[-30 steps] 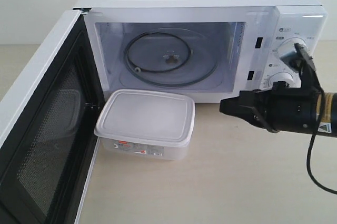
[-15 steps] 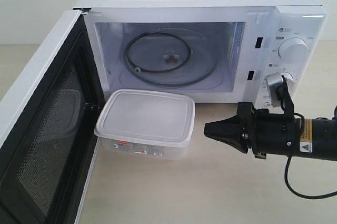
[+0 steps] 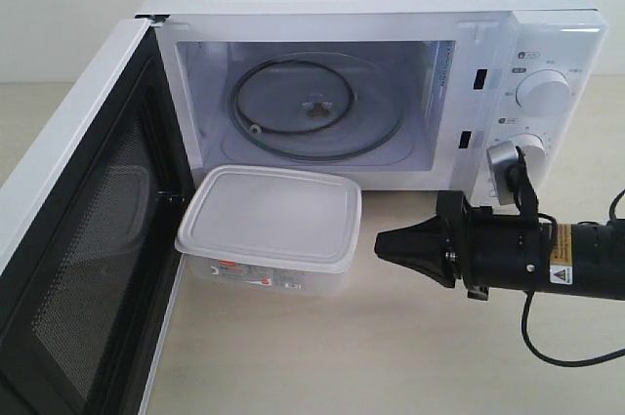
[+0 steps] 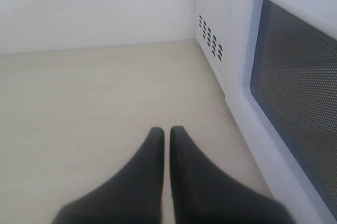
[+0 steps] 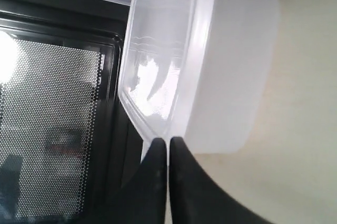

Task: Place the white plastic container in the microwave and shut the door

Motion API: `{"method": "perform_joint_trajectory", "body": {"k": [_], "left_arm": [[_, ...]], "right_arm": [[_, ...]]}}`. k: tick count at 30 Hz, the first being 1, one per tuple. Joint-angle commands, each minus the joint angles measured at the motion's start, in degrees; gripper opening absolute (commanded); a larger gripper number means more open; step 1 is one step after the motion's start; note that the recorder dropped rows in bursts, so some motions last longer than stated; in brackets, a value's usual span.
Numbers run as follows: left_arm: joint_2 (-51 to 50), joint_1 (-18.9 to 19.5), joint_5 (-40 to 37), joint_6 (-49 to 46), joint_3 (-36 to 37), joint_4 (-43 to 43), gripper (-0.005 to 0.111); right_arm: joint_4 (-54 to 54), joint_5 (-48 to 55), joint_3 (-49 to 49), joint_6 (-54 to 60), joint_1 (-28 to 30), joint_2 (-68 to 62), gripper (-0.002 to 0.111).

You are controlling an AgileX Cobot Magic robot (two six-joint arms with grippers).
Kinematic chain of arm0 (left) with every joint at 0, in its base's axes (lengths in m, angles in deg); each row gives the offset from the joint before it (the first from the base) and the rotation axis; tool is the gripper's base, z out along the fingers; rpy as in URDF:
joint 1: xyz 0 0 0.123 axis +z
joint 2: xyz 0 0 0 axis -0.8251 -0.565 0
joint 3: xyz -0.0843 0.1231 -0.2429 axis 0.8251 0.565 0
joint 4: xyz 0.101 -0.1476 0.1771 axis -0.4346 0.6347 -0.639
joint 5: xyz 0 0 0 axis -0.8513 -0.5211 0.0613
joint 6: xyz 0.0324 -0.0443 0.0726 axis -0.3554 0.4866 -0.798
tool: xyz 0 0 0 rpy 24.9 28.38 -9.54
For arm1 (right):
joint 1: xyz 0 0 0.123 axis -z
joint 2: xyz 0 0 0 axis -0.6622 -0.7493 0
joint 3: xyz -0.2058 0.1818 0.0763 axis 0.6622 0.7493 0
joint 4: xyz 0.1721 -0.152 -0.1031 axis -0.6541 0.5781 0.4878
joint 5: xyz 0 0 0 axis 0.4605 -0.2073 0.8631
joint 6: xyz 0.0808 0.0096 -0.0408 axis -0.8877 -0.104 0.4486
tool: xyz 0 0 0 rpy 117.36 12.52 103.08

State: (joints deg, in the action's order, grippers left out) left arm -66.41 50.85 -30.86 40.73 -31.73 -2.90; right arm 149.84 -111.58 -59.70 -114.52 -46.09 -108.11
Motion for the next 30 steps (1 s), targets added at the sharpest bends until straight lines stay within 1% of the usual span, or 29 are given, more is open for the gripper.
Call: {"method": "perform_joint_trajectory", "body": {"k": [1,2,3,4,6,10,11,13,16,19,26,30], "left_arm": [[0.18,0.11,0.02,-0.05,0.22,0.34,0.004],[0.18,0.11,0.02,-0.05,0.22,0.34,0.004],[0.18,0.11,0.02,-0.05,0.22,0.34,0.004],[0.18,0.11,0.02,-0.05,0.22,0.34,0.004],[0.18,0.11,0.02,-0.05,0.22,0.34,0.004],[0.18,0.11,0.02,-0.05,0.22,0.34,0.004],[0.18,0.11,0.02,-0.05,0.22,0.34,0.004],[0.18,0.11,0.02,-0.05,0.22,0.34,0.004],[0.18,0.11,0.02,-0.05,0.22,0.34,0.004],[0.18,0.11,0.02,-0.05,0.22,0.34,0.004],[0.18,0.11,0.02,-0.05,0.22,0.34,0.004],[0.18,0.11,0.02,-0.05,0.22,0.34,0.004]], "right_arm": [[-2.52,0.13,-0.17,1.52,-3.24,3.52,0.0],[-5.74,8.64,-0.17,-0.2,-5.61,6.82,0.0],[-7.27,14.32,-0.17,-0.95,-7.05,8.62,0.0],[-9.19,23.64,-0.17,-1.23,-9.44,11.67,0.0],[-9.87,29.76,-0.17,-4.11,-10.91,14.42,0.0],[-8.9,25.7,-3.1,-7.05,-10.9,14.48,0.001],[-8.54,25.58,-4.1,-9.17,-10.9,14.48,0.005],[-7.36,26.89,-4.99,-11.82,-10.9,14.48,0.02],[-6.48,28.93,-4.99,-13.8,-10.9,14.48,0.038],[-5.89,29.76,-4.99,-14.06,-10.9,14.48,0.048],[-5.37,30.82,-4.99,-16.2,-11.18,14.41,0.049],[-5.37,30.69,-5.14,-16.2,-11.9,11.73,0.049]]}}
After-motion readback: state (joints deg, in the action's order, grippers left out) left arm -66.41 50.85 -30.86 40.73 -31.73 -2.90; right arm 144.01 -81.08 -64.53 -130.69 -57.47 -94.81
